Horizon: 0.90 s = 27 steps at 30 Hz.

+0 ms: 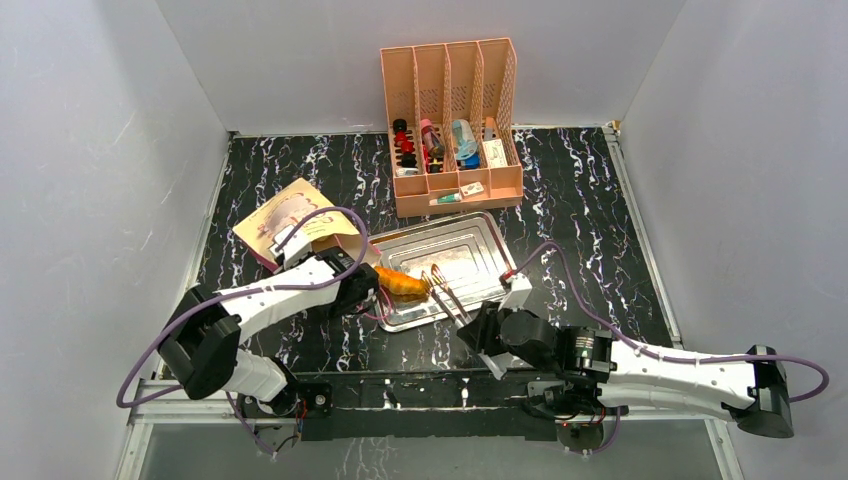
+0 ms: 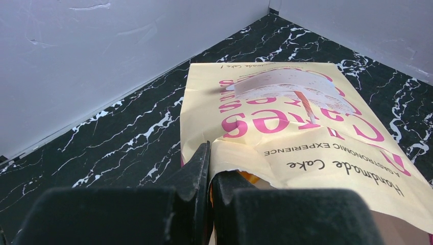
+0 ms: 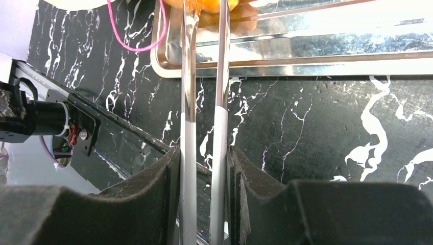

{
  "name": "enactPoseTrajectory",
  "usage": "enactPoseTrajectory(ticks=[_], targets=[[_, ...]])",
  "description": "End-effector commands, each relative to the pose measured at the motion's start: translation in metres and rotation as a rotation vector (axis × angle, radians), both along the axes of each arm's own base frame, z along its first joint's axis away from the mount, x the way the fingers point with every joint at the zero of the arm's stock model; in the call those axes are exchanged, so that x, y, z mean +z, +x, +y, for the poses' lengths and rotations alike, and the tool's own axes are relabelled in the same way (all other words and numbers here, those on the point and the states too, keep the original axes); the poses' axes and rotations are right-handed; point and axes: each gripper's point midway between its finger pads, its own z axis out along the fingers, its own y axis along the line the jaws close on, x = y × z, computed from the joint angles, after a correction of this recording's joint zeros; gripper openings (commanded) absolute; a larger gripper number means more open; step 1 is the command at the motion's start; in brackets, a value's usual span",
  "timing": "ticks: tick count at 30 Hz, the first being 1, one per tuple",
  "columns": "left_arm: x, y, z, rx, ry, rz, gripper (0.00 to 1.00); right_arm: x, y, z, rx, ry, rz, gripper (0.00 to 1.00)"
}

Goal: Take the fake bread out of the paper bag
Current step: Place the fake bread in the container.

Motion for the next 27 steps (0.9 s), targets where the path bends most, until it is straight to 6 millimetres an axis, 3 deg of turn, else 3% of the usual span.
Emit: enactPoseTrajectory(ticks=[1,6,13,23,27], targets=[[0.016,0.005,0.0,-0.018,-0.11,-0.178,0.0,0.019,0.007,0.009,-0.044,0.118,-0.023,0.0],[0.016,0.005,0.001,-0.019,-0.098,-0.169,0.0,0.014,0.007,0.01,-0.046,0.121,-0.018,0.0],[0.023,0.003,0.006,-0.007,-0.116,-0.193,0.0,0.023,0.013,0.013,-0.042,0.09,-0.057,0.0],[0.057,0.013,0.005,-0.004,-0.093,-0.243,0.0,0.045,0.028,0.029,-0.031,0.026,-0.149,0.0],[0.064,0.008,0.013,0.008,-0.098,-0.257,0.0,0.054,0.032,0.034,-0.026,0.03,-0.183,0.11]])
